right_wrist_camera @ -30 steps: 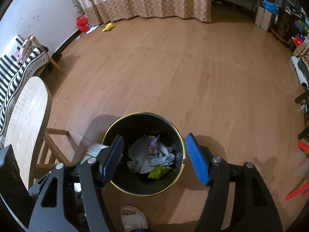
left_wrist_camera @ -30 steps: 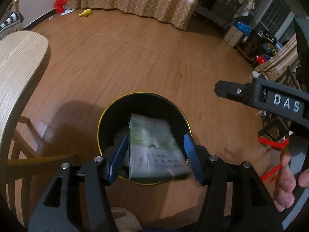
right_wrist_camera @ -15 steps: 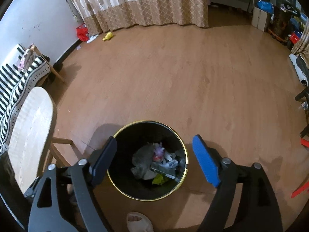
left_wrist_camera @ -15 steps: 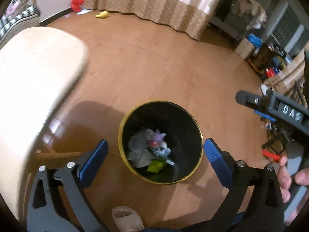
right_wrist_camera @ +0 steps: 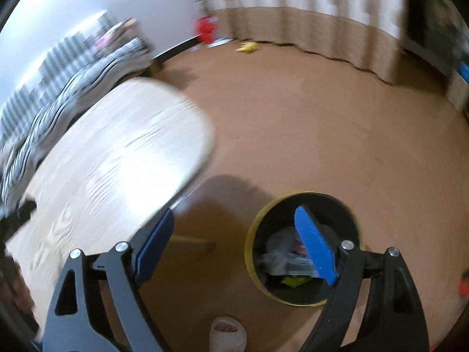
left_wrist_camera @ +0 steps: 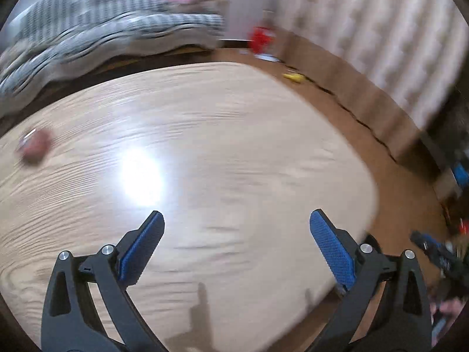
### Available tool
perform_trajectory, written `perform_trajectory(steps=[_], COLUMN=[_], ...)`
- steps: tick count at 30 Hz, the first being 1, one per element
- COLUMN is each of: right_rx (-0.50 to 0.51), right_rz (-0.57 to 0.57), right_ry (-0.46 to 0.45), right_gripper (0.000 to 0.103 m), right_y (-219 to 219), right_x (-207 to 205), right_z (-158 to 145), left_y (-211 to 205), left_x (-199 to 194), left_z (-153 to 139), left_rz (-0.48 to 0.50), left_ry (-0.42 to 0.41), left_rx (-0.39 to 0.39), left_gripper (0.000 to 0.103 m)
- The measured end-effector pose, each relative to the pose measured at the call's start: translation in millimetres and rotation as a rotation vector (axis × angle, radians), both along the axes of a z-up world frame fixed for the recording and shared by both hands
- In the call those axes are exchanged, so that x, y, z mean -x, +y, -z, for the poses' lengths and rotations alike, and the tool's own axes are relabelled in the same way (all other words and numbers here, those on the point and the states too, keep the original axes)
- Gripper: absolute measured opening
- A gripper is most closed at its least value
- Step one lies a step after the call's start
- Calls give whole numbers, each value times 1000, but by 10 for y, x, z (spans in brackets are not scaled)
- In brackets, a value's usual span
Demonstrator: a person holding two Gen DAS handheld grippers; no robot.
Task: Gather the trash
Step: 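Move both tools back over the table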
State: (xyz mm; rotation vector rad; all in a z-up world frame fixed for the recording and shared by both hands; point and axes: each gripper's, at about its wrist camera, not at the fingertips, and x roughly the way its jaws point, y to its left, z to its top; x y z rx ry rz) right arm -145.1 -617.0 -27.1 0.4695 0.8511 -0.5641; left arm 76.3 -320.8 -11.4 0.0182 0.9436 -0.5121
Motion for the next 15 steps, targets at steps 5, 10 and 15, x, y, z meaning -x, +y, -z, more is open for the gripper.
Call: perform_trajectory(steps=[5, 10, 15], right_rx=[20, 38, 80], right_rz=[-210, -426, -698], right_ry=[4, 26, 31], right_gripper=[82, 82, 82], right_y=[717, 1615, 2680], right_x=[-653, -1377, -2099], right_z=[14, 82, 105], left_y=[1063, 1987, 2661], left_x=[-355, -512, -653], left_z=[36, 138, 324], left_rz=[-207, -338, -419], left_ry=[23, 26, 51], left_rx=[9, 0, -18], left_gripper=[96, 96, 96])
